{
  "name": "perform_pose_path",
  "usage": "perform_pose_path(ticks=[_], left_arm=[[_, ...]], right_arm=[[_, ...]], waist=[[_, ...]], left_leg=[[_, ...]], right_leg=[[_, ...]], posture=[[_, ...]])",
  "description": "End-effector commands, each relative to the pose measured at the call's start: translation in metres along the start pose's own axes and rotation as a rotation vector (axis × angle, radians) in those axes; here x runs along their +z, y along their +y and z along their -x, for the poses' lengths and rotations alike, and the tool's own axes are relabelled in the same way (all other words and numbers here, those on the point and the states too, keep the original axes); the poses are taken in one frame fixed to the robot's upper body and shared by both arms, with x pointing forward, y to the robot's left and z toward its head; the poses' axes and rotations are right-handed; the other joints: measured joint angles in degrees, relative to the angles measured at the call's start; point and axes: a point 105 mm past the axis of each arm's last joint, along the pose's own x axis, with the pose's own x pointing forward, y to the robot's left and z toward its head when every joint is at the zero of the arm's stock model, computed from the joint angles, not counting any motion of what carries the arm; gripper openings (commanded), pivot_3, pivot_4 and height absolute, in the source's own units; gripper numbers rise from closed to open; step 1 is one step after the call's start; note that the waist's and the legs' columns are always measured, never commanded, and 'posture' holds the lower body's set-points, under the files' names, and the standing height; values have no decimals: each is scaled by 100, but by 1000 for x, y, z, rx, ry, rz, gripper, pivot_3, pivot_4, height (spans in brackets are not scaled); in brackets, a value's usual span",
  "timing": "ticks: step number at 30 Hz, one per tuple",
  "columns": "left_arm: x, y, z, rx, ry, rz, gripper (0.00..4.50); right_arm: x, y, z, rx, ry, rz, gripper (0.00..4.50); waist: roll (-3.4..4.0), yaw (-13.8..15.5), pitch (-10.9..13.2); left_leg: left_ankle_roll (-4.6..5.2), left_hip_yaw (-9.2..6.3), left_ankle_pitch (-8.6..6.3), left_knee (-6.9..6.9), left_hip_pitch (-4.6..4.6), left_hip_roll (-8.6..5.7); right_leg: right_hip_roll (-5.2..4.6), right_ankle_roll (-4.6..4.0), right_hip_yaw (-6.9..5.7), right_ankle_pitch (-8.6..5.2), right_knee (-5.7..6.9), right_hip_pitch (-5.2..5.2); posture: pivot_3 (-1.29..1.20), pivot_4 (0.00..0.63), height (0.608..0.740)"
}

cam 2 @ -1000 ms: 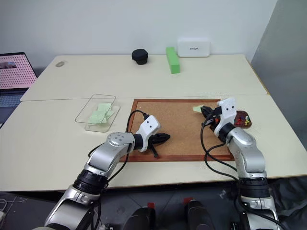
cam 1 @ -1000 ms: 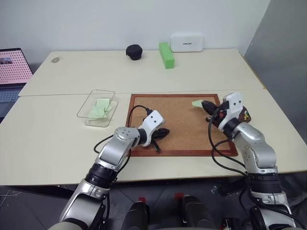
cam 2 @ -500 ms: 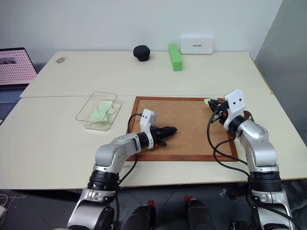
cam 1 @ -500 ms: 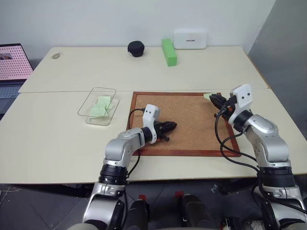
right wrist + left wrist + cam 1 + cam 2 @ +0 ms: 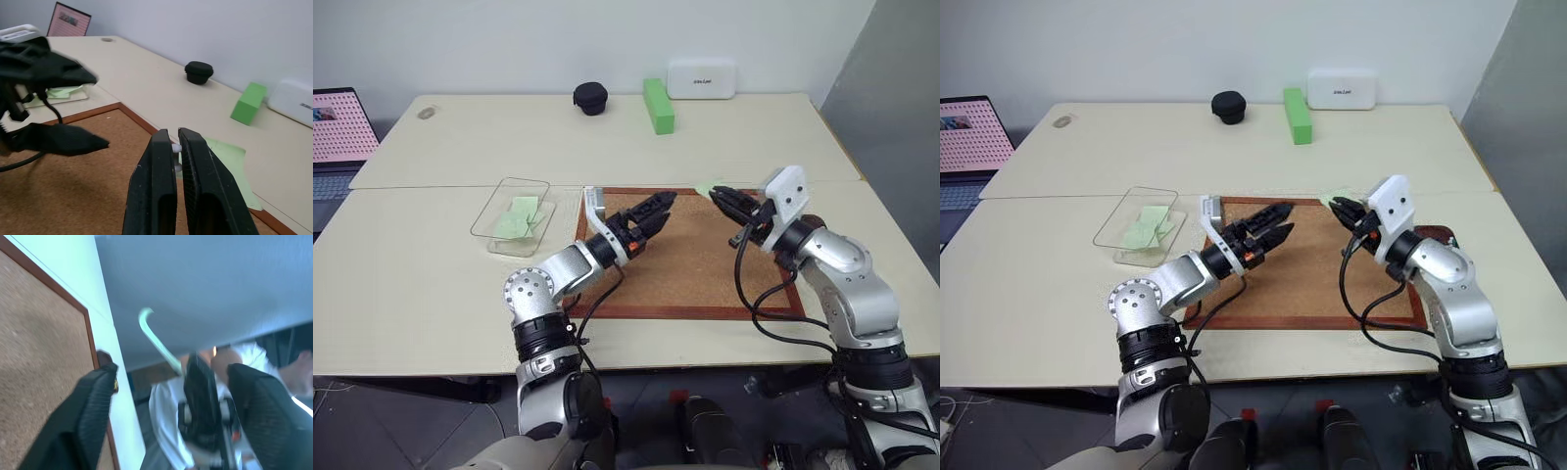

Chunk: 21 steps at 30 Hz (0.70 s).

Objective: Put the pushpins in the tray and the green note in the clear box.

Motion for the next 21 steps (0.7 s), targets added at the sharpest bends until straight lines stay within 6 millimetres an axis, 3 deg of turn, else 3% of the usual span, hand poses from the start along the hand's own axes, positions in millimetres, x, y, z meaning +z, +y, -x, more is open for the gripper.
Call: perform_pose_path(ticks=[1,7,13,21], left_arm=[[-13,-12,-14,-63,28,83,4482],[-17,-19,-17,-98,49,150,4482],[-20,-29,-15,-137,67,107,4482],[-19,-30,-13,-137,52,103,3014]], right_arm=[[22,17,0,68,-74,87,0],[29,40,-2,156,-116,126,0],[31,51,-4,196,-133,141,0],[30,47,-4,187,-133,142,0]], waist=[[0,20,0],[0,72,0],[0,102,0],[0,99,0]], left_leg=[[-1,0,0,0,0,0],[-2,0,0,1,0,-1],[-4,0,1,1,-1,-3],[-4,0,1,2,1,-2]], right_leg=[[-1,0,0,0,0,0],[-2,0,1,0,0,0],[-3,-1,1,0,-1,0],[-3,-3,2,1,1,0]], posture=[[0,150,740],[0,150,740],[0,150,740],[0,150,740]])
